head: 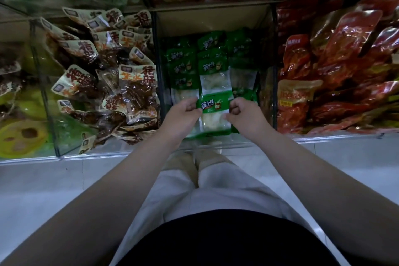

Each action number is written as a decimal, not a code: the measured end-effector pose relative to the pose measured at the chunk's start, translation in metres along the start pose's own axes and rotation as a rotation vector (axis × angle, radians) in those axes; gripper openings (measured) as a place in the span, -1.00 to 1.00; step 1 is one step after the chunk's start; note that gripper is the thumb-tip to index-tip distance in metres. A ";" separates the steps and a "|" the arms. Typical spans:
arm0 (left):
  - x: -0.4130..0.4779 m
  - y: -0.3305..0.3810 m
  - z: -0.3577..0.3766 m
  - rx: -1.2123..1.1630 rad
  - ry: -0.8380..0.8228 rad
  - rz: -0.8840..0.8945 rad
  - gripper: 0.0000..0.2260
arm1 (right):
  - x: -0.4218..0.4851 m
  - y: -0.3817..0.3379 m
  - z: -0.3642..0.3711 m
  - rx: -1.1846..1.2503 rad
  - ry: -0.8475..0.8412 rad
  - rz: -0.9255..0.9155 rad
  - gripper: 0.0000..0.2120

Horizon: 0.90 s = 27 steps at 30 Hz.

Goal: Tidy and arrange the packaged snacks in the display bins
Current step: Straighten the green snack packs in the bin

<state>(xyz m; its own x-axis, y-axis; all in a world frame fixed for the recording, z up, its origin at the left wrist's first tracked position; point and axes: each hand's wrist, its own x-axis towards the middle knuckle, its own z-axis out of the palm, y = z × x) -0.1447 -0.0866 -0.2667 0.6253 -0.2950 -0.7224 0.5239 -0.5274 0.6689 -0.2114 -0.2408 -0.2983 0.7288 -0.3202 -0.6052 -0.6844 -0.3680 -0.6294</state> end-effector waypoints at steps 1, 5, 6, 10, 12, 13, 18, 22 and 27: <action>0.001 -0.003 0.000 0.002 -0.003 -0.012 -0.57 | 0.001 0.002 0.001 -0.017 -0.007 0.007 -0.83; 0.004 -0.010 0.000 0.005 -0.001 -0.030 -0.57 | 0.002 0.006 0.003 0.031 -0.004 0.051 -0.78; 0.004 -0.012 -0.001 -0.002 0.003 -0.031 -0.57 | 0.001 0.005 0.003 0.044 0.007 0.063 -0.77; 0.006 -0.014 -0.002 -0.069 -0.005 -0.043 -0.59 | -0.002 -0.001 0.000 0.085 0.089 0.058 -0.74; 0.004 -0.012 -0.003 -0.141 -0.010 -0.055 -0.61 | -0.006 -0.008 -0.002 0.126 0.093 0.030 -0.80; 0.003 -0.010 -0.003 -0.189 -0.008 -0.064 -0.62 | -0.008 -0.012 -0.002 0.160 0.087 0.019 -0.80; -0.006 0.006 -0.007 -0.378 -0.046 -0.043 -0.64 | -0.019 -0.032 -0.003 0.398 0.060 -0.025 -0.78; -0.015 0.019 -0.015 -0.453 -0.087 0.007 -0.59 | -0.029 -0.050 -0.006 0.545 0.041 -0.044 -0.71; -0.027 0.036 -0.030 -0.541 -0.113 0.082 -0.57 | -0.041 -0.080 -0.013 0.623 -0.005 -0.107 -0.54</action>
<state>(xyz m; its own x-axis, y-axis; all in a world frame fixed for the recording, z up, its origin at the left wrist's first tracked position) -0.1257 -0.0738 -0.2183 0.6264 -0.4169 -0.6587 0.7169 -0.0237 0.6967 -0.1864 -0.2095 -0.2165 0.7950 -0.3048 -0.5244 -0.4925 0.1802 -0.8515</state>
